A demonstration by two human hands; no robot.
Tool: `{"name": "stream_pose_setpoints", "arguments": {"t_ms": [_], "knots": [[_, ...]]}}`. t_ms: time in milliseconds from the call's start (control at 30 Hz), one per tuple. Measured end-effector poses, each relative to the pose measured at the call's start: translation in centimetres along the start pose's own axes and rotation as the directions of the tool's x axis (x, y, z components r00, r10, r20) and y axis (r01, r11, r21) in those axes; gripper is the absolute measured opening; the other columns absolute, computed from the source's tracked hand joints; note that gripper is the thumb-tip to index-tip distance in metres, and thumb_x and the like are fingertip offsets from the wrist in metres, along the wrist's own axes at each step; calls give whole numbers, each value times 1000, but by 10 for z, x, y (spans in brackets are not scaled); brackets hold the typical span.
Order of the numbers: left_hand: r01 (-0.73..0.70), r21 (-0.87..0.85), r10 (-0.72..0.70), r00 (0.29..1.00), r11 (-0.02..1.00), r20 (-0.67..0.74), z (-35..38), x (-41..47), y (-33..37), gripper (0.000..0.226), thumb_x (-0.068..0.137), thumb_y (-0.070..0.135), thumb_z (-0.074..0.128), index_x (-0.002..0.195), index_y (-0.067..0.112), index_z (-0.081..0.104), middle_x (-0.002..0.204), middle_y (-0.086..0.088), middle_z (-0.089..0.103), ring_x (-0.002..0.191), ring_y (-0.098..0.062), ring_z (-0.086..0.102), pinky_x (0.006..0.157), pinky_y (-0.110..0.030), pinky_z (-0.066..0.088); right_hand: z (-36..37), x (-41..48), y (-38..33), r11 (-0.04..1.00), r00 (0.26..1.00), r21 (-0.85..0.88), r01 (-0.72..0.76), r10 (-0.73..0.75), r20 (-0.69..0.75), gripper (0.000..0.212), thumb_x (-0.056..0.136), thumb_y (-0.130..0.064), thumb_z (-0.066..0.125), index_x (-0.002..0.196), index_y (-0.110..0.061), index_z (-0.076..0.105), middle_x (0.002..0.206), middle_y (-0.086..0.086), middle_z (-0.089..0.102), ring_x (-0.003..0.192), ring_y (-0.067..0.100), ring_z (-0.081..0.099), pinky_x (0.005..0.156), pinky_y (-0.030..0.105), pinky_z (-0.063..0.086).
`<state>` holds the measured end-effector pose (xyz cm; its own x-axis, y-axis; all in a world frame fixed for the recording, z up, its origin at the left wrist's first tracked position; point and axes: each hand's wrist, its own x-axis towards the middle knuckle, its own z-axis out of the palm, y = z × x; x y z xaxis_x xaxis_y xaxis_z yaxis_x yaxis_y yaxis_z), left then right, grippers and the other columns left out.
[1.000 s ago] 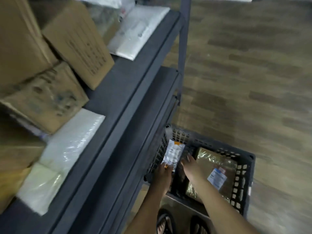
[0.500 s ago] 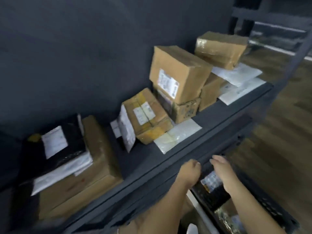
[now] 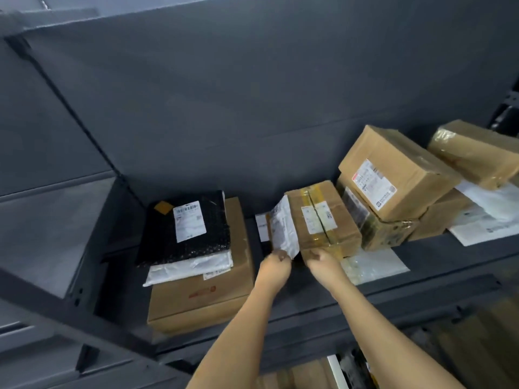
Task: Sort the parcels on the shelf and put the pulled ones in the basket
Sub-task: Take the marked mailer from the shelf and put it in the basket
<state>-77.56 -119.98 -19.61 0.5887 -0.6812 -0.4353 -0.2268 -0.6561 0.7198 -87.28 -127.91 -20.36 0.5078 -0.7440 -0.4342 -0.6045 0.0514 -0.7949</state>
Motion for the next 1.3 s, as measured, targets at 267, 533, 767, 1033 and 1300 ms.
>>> {"name": "stream_pose_setpoints", "arguments": {"t_ms": [267,533,767,1033,1300], "knots": [[-32,41,34,998,999,-48,-33,44,-6,40,95,23,38,134,18,48,135,-8,52,116,-26,54,79,-26,41,26,41,-37,983,1000,-183,16,-16,2,42,94,-13,45,136,-11,45,136,12,51,119,28,51,80,25,38],[-60,87,62,998,994,-27,-44,79,-7,40,95,19,38,133,15,49,137,-10,52,125,-28,48,92,-30,41,38,93,-53,978,997,-203,-47,33,-71,46,89,-4,46,134,-12,51,142,10,46,125,26,50,84,22,41],[19,36,-21,999,999,45,-37,86,-25,42,93,28,48,133,15,47,133,-6,55,121,-24,51,82,-25,37,56,114,-40,928,986,-334,-165,147,-79,44,90,-12,51,133,-15,54,146,14,32,127,33,44,104,38,42],[60,-23,-59,998,998,15,-40,83,-23,39,95,20,45,133,11,47,136,-7,52,124,-24,50,90,-26,39,69,121,-38,863,987,-478,-162,144,-73,45,86,-15,61,128,-2,53,149,16,28,136,35,29,106,42,36],[114,-149,-114,993,982,10,-42,86,-26,38,95,24,46,128,6,49,124,-5,56,110,-21,53,81,-24,37,42,107,-44,968,964,-223,116,-164,-209,40,84,10,50,121,-2,62,131,9,55,123,24,51,99,23,37]]}}
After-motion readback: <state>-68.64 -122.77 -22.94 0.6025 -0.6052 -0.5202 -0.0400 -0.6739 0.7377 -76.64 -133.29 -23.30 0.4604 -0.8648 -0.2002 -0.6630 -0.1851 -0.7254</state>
